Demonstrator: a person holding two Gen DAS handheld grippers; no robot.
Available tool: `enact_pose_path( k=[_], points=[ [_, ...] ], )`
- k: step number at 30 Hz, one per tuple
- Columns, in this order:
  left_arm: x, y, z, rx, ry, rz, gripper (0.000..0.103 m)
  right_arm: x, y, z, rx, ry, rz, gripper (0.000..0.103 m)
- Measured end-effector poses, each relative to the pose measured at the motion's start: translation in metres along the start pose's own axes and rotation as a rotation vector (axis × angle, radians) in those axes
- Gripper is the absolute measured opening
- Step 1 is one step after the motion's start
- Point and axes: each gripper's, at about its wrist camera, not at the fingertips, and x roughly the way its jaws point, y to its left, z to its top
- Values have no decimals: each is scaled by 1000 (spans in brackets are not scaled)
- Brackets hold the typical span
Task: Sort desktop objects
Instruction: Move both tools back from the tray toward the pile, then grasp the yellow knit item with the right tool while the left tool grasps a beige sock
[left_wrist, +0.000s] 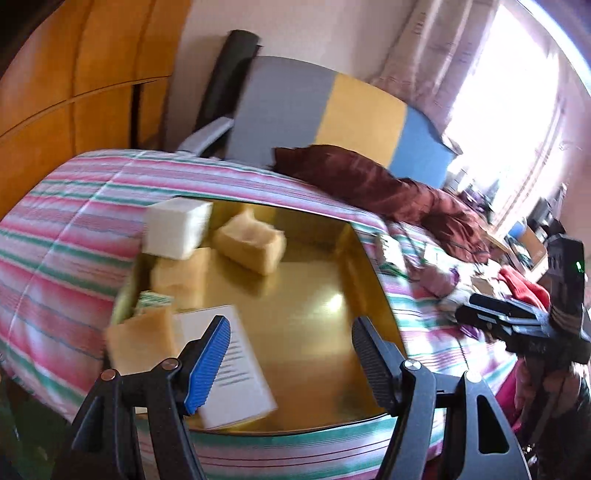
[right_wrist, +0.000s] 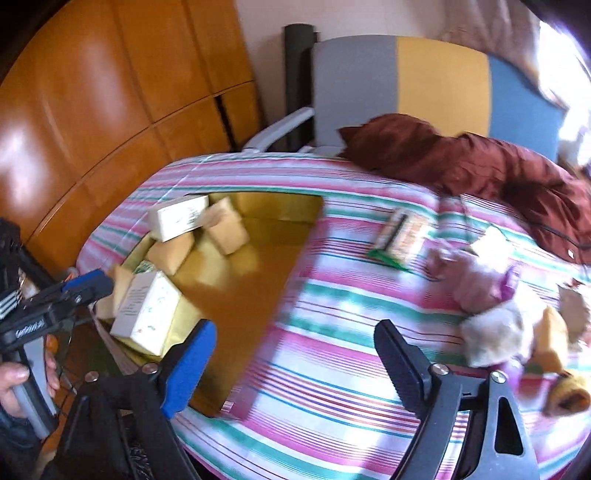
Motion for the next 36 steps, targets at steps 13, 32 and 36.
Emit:
enact_pose_path(
  k=[13, 32, 36],
  points=[
    [37, -98, 3, 196, 107, -157, 70, -64, -142, -4, 258, 36, -217, 85],
    [99, -176, 5, 192, 284, -289, 70, -48, -292, -55, 580, 225, -430, 69],
    [119, -187, 4, 168, 333, -312, 70, -44, -298, -61, 562, 264, -462, 52]
  ],
)
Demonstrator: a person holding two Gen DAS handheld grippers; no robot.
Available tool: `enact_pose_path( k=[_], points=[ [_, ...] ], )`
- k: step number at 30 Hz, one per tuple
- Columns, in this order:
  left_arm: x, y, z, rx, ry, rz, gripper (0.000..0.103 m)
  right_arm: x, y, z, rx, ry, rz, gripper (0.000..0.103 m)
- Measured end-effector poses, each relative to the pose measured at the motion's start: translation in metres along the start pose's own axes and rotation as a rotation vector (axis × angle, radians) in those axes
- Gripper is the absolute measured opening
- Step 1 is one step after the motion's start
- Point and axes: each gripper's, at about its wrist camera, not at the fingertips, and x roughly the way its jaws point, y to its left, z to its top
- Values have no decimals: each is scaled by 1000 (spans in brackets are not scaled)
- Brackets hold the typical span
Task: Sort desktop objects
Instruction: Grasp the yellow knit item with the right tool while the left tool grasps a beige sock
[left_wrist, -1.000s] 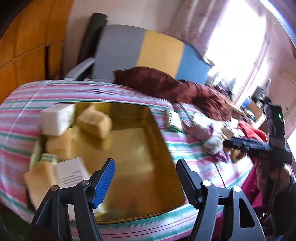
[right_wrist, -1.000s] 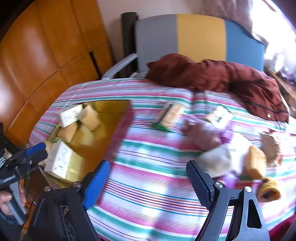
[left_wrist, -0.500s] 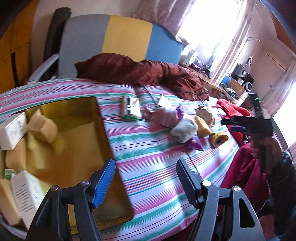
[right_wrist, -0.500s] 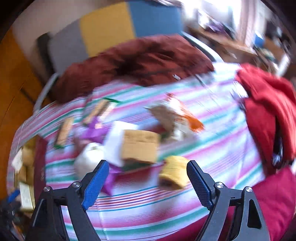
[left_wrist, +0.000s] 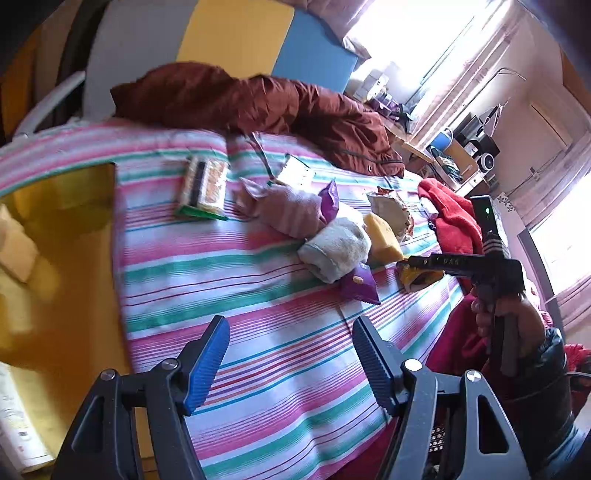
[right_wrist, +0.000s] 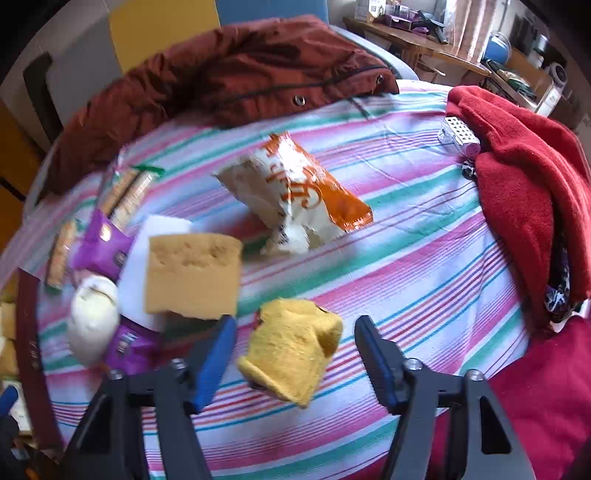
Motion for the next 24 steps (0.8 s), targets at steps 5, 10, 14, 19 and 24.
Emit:
enact_pose_path(
  k=[5, 10, 14, 19, 24],
  points=[
    [20, -1, 9, -60, 26, -45, 70, 9, 7, -1, -52, 36, -3, 35],
    [37, -7, 19, -88, 42, -68, 70, 2, 6, -1, -53, 5, -20, 25],
    [57, -10, 28, -148, 77, -107, 70, -8, 3, 3, -44, -54, -44, 25],
    [83, -10, 39, -256, 122, -132, 72, -19, 4, 4, -39, -110, -33, 25],
    [104, -14, 52, -345, 147, -148, 77, -35, 11, 5, -69, -191, 12, 25]
  ],
)
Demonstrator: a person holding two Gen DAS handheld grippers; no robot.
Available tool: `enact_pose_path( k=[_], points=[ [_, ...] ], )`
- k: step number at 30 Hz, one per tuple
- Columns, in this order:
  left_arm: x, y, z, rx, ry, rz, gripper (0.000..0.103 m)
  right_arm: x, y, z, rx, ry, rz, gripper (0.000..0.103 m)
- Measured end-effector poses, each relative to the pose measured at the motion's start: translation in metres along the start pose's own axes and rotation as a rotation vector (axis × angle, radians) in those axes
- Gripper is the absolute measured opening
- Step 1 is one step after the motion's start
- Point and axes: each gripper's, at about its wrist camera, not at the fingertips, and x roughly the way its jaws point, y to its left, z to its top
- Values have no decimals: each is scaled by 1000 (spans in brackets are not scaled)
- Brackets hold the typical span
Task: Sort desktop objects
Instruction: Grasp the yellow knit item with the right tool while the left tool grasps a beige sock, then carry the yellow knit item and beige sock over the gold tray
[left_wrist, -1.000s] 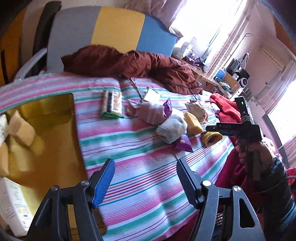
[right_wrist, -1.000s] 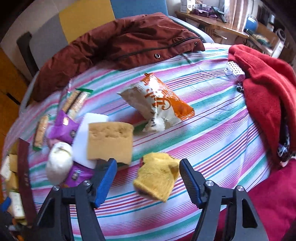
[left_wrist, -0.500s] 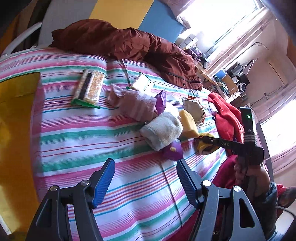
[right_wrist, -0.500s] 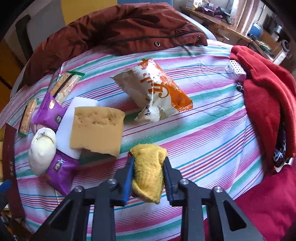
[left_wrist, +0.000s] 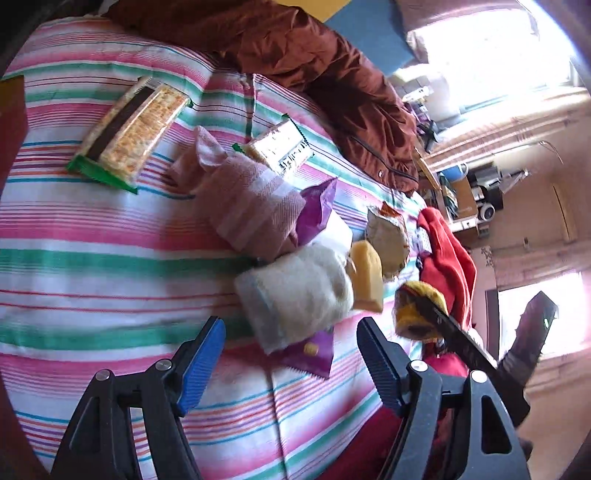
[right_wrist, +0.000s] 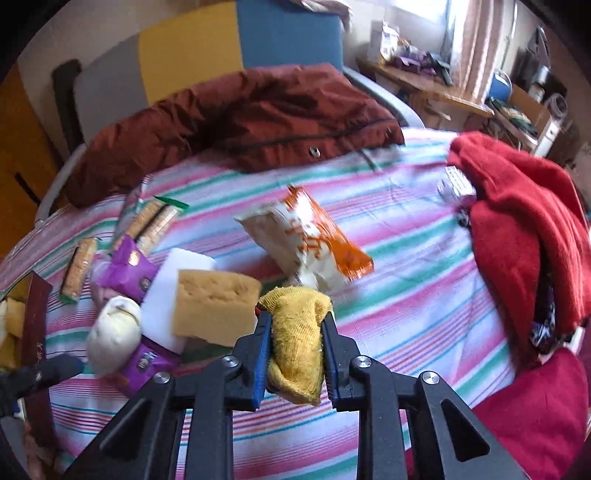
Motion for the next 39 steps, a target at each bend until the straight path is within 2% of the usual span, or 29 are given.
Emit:
enact_pose_path(
  k=[7, 13, 17, 20, 29, 36, 39],
  points=[
    [20, -8, 11, -64, 17, 31, 80, -4, 4, 0, -17, -17, 39, 25],
    [39, -15, 17, -51, 21, 98, 82, -8, 4, 1, -20, -31, 66, 25],
    [42, -19, 12, 62, -9, 134, 77, -9, 8, 0, -41, -41, 74, 25],
    [39, -19, 7, 113, -26, 132, 74, -11, 9, 0, -52, -52, 81, 25],
    [10, -14, -16, 269, -114, 201, 74, -17, 11, 1, -69, -97, 80, 26],
    [-40, -20, -41, 409, -240, 262, 74, -40, 39, -3, -190, -190, 208, 26],
    [-64, -22, -52, 461, -303, 310, 74, -42, 53, -9, -251, -198, 226, 26]
  ],
)
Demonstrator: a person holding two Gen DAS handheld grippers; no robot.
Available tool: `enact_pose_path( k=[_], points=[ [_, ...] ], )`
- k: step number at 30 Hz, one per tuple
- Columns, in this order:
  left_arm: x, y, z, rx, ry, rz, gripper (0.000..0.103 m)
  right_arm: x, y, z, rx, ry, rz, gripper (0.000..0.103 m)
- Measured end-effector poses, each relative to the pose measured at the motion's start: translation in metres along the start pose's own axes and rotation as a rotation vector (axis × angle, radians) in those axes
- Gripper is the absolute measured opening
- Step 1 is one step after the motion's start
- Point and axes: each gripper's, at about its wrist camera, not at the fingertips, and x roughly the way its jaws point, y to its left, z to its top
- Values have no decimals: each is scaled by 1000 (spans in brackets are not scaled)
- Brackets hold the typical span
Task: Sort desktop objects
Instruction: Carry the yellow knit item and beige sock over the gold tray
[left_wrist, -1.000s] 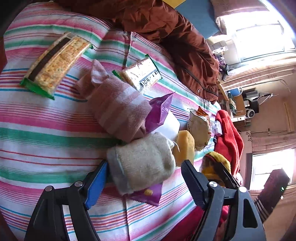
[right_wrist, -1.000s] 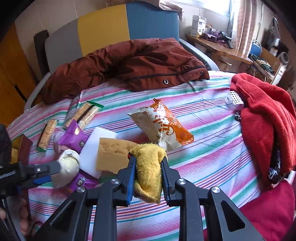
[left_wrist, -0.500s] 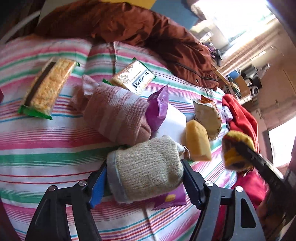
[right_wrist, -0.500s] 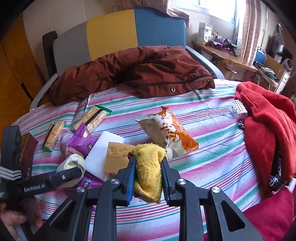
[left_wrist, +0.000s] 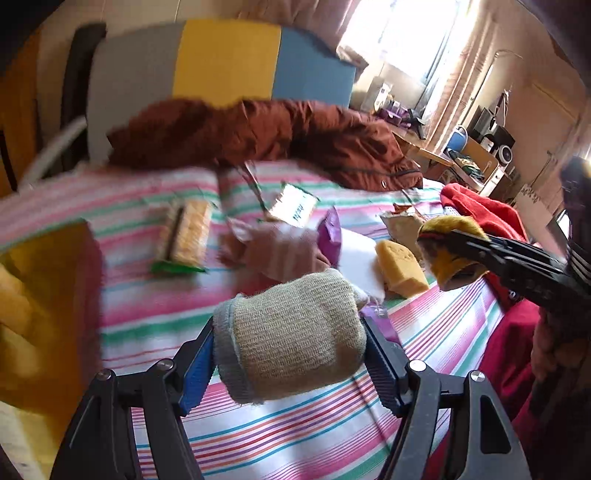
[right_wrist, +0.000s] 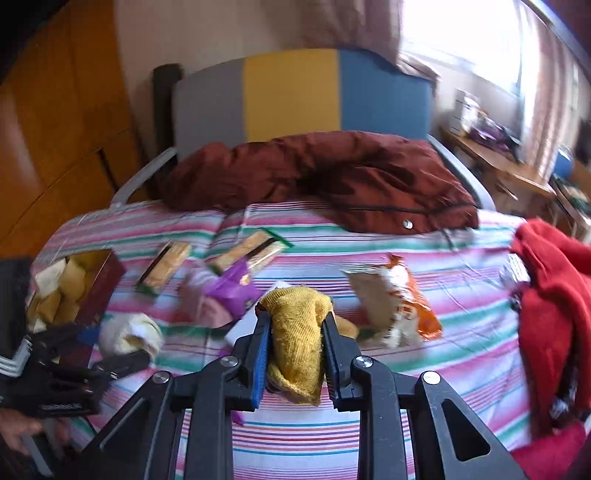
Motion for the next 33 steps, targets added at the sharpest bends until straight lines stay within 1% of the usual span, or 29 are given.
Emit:
enact_pose_path(
  k=[4, 8, 11, 14, 22, 28, 30, 33],
  points=[
    [-32, 8, -4, 36, -74, 70, 74, 4, 5, -4, -27, 21, -12, 26],
    [-56, 24, -10, 33, -115, 123, 74, 5, 5, -4, -21, 30, -21, 26],
    [-70, 37, -13, 23, -137, 168, 74, 7, 6, -5, -22, 39, -35, 26],
    [-82, 51, -19, 5, -154, 198, 74, 9, 9, -7, -28, 49, -48, 26],
    [-99, 84, -31, -48, -167, 237, 74, 24, 21, -14, -90, 108, -99, 26],
    [-107, 116, -40, -104, -162, 277, 74, 18, 31, -11, -80, 98, -73, 26],
    [-108, 128, -44, -127, -159, 287, 74, 15, 42, -9, -81, 91, -38, 26],
    [-112, 147, -50, -175, -160, 281, 74, 7, 74, -7, -121, 66, 33, 26]
  ],
)
